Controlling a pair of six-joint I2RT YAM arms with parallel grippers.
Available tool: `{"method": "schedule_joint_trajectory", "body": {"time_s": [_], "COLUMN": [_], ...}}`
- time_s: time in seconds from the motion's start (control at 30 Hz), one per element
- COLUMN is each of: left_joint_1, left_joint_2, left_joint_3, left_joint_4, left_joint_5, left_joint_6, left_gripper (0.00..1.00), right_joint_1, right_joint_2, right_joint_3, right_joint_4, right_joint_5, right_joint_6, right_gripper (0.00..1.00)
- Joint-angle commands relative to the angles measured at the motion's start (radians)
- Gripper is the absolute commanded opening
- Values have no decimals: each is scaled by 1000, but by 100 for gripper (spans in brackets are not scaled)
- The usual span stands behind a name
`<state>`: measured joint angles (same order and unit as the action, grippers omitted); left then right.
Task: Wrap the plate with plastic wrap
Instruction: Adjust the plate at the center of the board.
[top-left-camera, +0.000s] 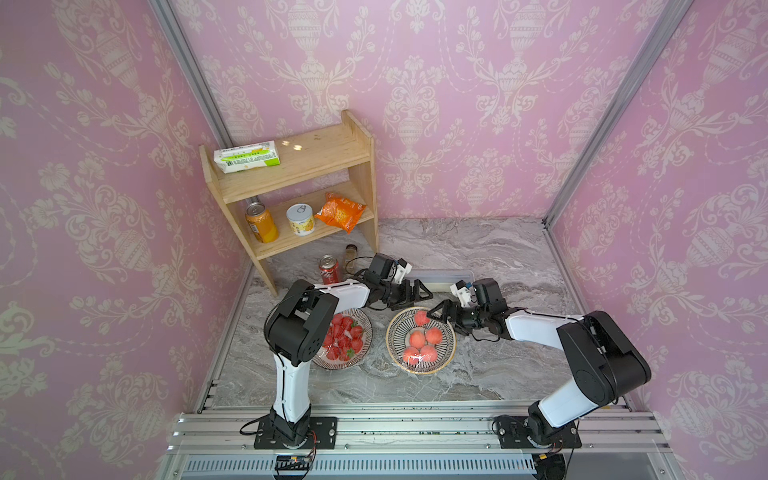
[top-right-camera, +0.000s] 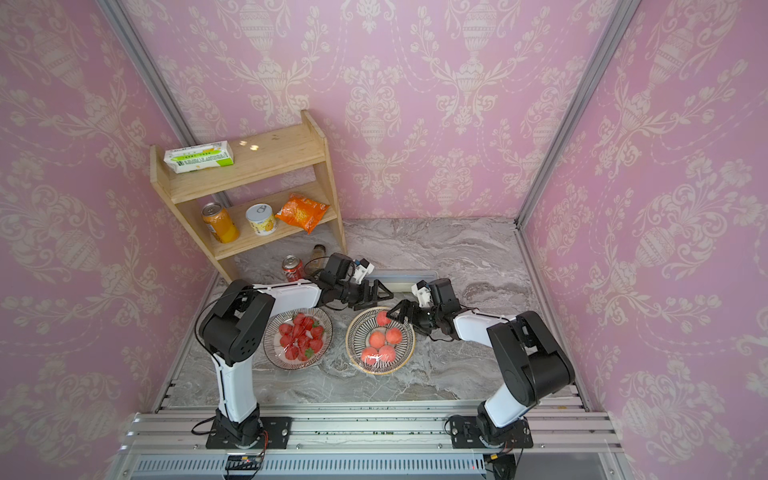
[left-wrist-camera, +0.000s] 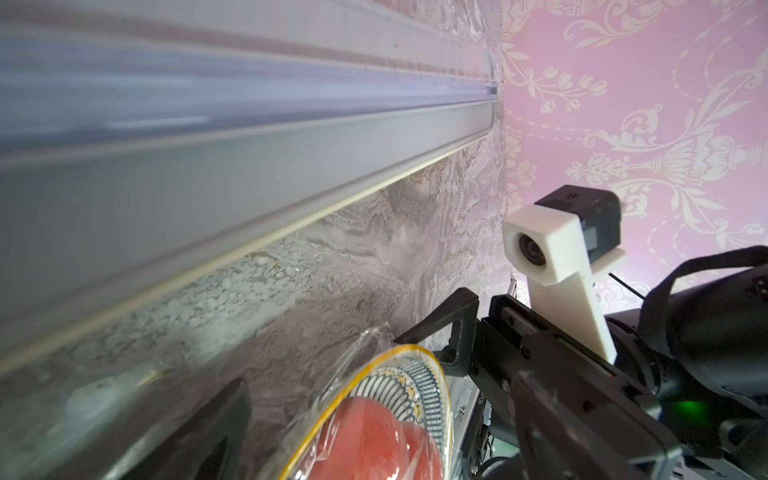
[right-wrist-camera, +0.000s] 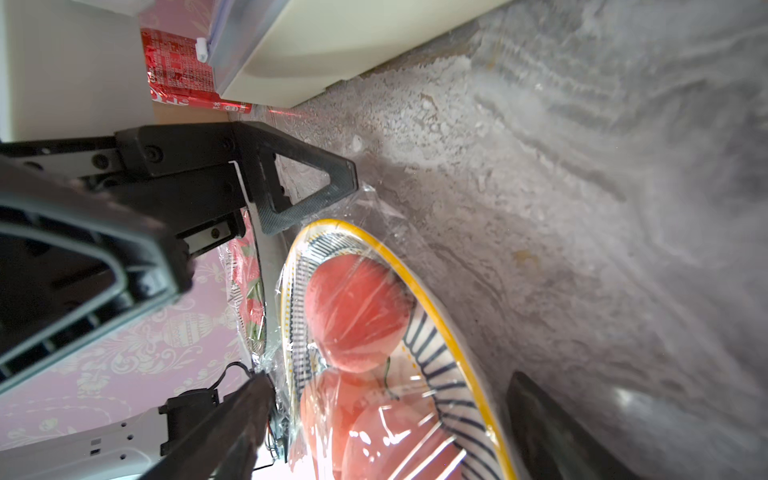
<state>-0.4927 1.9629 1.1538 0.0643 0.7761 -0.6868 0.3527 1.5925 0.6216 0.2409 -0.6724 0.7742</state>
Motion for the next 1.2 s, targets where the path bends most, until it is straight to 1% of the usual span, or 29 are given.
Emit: {"method": "schedule_joint_trajectory", "body": {"time_s": [0.0, 0.03, 0.1, 0.17, 0.23, 0.3, 0.33, 0.47, 0.6, 0.67, 0.77, 0.87, 0.97, 1.1, 1.17], "left_joint_1": [29, 36, 50, 60, 60, 59, 55, 0, -47, -58, -91, -128, -149, -169, -179], "left_joint_2": [-76, -101, -165, -255, -346, -433, -477, -639, -792, -842, -875, -871, -856, -815, -775], "left_joint_3": [52, 60, 52, 21, -14, -70, -105, -236, -368, -440, -516, -563, -610, -623, -633], "left_joint_4": [-113, -151, -206, -275, -356, -417, -446, -548, -561, -541, -476, -396, -293, -235, -155], "left_joint_5": [-50, -73, -116, -168, -218, -239, -245, -273, -306, -292, -264, -235, -205, -209, -189], "left_joint_6": [83, 107, 140, 167, 188, 168, 142, 45, -100, -161, -241, -304, -367, -392, -423], "left_gripper": [99, 99, 99, 99, 99, 99, 99, 99, 99, 99, 99, 99, 99, 99, 99], "right_joint_1": [12, 12, 11, -2, -21, -29, -27, 19, 51, 57, 70, 80, 79, 80, 80], "right_joint_2": [-9, -13, -46, -110, -153, -156, -138, -39, 46, 93, 157, 200, 223, 233, 231], "right_joint_3": [-40, -38, -8, 53, 112, 171, 204, 294, 353, 369, 394, 403, 399, 371, 353], "right_joint_4": [71, 34, -113, -327, -435, -454, -446, -328, -255, -216, -184, -166, -173, -174, -171], "right_joint_5": [-39, -43, -29, 45, 91, 89, 66, 13, 29, 20, -7, -14, -4, -4, -18], "right_joint_6": [109, 108, 44, -80, -167, -229, -250, -270, -270, -260, -246, -250, -260, -262, -254], "right_gripper": [92, 91, 91, 92, 94, 94, 93, 90, 89, 89, 88, 88, 88, 88, 87]}}
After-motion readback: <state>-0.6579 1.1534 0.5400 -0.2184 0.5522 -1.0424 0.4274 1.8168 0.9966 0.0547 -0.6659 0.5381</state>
